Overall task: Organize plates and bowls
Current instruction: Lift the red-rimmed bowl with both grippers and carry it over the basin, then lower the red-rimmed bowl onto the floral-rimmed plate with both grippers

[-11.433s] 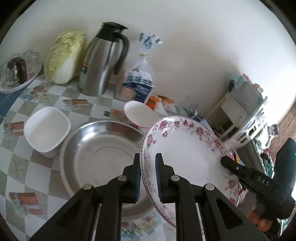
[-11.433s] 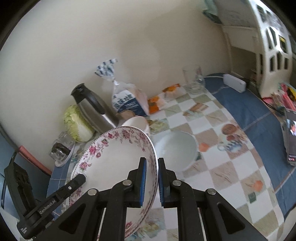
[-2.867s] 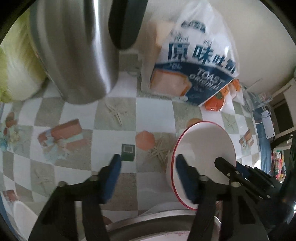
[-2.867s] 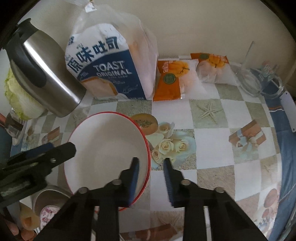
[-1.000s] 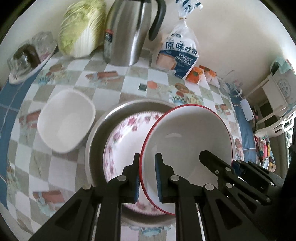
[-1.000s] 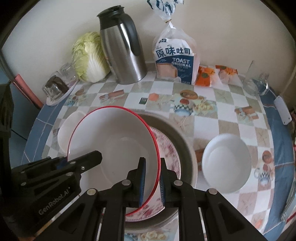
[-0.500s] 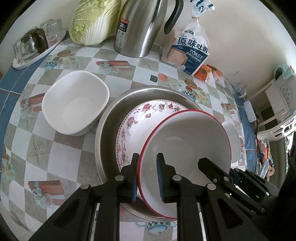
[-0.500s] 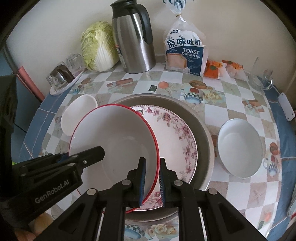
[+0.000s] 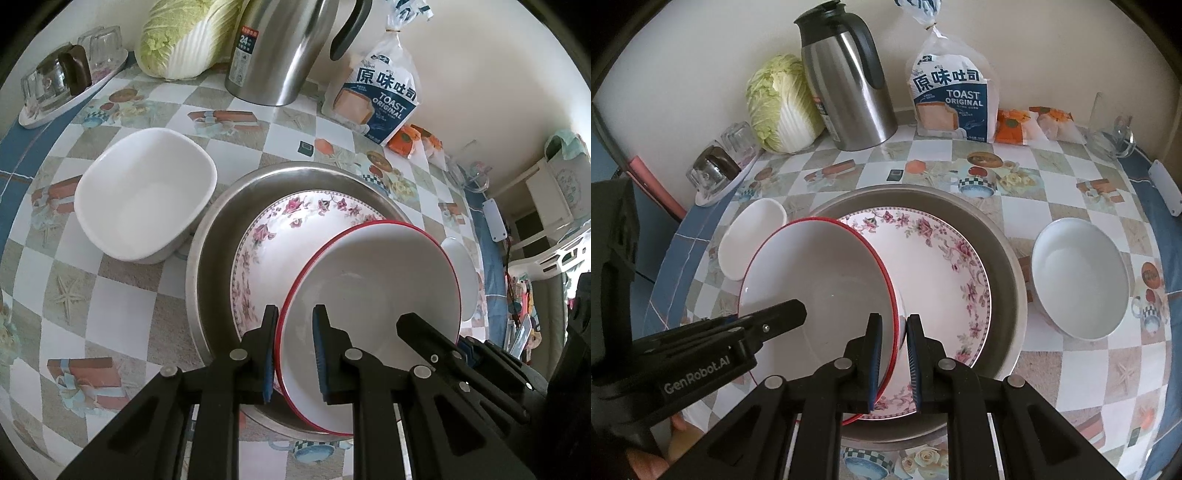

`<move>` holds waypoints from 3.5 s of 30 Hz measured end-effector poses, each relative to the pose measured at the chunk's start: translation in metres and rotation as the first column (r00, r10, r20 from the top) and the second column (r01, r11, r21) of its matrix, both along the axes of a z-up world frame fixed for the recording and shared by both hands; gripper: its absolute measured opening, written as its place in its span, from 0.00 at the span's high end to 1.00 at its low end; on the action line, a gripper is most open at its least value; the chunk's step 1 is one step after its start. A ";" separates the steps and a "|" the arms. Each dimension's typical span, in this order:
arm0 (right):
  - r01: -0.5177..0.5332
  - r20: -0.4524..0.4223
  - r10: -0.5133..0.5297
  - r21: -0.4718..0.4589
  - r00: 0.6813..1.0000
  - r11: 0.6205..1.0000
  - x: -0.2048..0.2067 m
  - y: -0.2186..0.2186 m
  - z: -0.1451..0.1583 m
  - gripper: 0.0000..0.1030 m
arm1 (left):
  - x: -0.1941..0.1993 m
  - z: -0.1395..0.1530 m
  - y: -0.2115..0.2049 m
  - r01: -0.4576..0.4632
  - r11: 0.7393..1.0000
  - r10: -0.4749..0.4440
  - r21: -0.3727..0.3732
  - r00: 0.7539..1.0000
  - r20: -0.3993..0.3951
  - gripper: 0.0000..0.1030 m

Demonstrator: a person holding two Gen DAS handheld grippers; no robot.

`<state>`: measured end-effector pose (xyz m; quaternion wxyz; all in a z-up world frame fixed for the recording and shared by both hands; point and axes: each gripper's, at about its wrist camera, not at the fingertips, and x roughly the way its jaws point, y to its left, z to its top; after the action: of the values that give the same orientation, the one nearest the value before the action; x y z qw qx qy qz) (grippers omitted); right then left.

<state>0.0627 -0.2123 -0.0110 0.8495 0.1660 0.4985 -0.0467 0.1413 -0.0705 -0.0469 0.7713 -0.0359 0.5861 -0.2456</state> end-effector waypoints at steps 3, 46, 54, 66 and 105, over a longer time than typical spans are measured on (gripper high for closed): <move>0.002 -0.003 -0.002 0.010 1.000 1.000 0.000 -0.001 -0.002 0.85 | 0.000 -0.002 -0.001 0.002 1.000 -0.002 0.002 1.000 -0.002 0.83; 0.069 -0.016 -0.068 0.078 0.998 0.995 0.006 -0.021 -0.023 0.83 | 0.012 -0.013 -0.006 -0.014 0.998 0.013 -0.058 1.000 -0.024 0.83; 0.079 -0.017 -0.077 0.092 0.997 0.993 0.009 -0.022 -0.024 0.82 | 0.014 -0.015 -0.005 -0.021 0.998 0.019 -0.061 0.999 -0.033 0.83; 0.088 -0.013 -0.087 0.113 0.996 0.990 0.012 -0.024 -0.026 0.80 | 0.018 -0.017 -0.003 -0.031 0.997 0.027 -0.072 0.998 -0.052 0.83; 0.126 0.079 -0.129 0.042 0.989 0.991 -0.001 -0.034 0.026 0.80 | 0.012 0.026 0.011 -0.049 0.996 0.052 -0.080 0.998 0.038 0.75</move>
<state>0.0619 -0.2462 0.0147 0.8613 0.2150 0.4526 -0.0846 0.1533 -0.0595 -0.0206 0.7867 -0.0762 0.5595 -0.2495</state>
